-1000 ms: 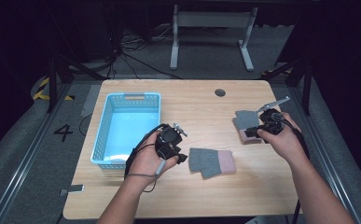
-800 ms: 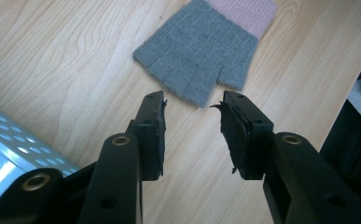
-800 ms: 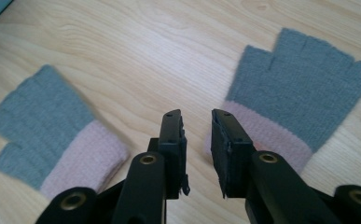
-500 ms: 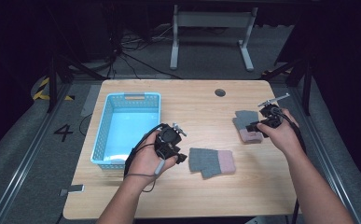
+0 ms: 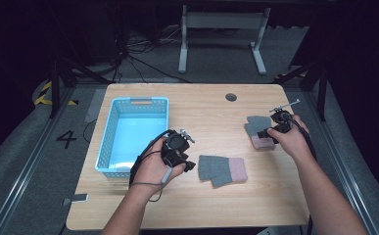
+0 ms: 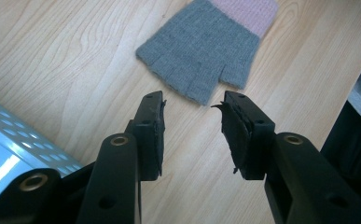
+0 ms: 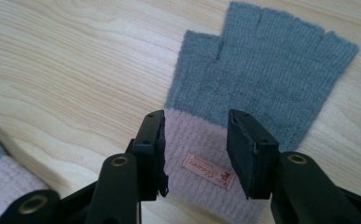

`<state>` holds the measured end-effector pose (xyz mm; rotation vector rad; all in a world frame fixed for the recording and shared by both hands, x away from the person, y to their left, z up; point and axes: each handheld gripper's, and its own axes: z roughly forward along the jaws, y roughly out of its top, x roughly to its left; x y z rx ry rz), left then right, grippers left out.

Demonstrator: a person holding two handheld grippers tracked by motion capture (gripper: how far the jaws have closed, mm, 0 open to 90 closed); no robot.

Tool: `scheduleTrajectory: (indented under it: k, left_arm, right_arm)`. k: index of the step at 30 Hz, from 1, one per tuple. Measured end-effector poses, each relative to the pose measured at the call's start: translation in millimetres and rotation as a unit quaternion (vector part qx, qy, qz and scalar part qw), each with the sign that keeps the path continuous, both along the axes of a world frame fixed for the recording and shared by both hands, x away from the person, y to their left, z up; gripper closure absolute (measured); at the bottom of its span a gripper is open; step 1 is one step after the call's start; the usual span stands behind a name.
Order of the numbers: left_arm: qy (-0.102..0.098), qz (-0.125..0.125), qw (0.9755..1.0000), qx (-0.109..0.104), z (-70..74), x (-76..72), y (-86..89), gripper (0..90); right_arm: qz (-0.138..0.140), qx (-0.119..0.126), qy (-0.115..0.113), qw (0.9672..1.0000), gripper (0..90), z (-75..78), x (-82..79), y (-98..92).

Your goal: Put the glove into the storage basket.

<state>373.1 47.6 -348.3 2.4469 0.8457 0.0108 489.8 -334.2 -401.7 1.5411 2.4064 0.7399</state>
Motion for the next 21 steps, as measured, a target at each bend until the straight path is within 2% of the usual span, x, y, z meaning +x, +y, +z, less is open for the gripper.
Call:
scheduleTrajectory:
  k: [4, 7, 11, 16, 21]
  left_arm:
    - [0.001, 0.000, 1.0000, 0.001, -0.5, 0.3, 0.1, 59.5]
    - [0.001, -0.001, 1.0000, 0.002, -0.4, 0.3, 0.0, 59.5]
    - [0.001, 0.000, 1.0000, 0.001, -0.4, 0.1, 0.2, 59.4]
    - [0.001, -0.001, 1.0000, 0.001, -0.3, 0.1, 0.4, 59.3]
    - [0.001, -0.005, 1.0000, 0.005, -0.8, -0.1, -1.0, 59.0]
  right_arm:
    - [-0.007, -0.004, 0.002, 1.0000, 55.8, -4.9, 3.3, -0.2]
    - [-0.029, -0.008, 0.009, 0.9995, 54.0, -9.8, 6.9, -0.7]
    - [-0.042, -0.015, 0.018, 0.9988, 52.9, -15.1, 9.5, -1.3]
    - [-0.046, -0.019, 0.021, 0.9985, 52.6, -19.4, 10.5, -0.5]
    - [-0.049, -0.035, 0.025, 0.9979, 51.3, -21.5, 12.7, 5.6]
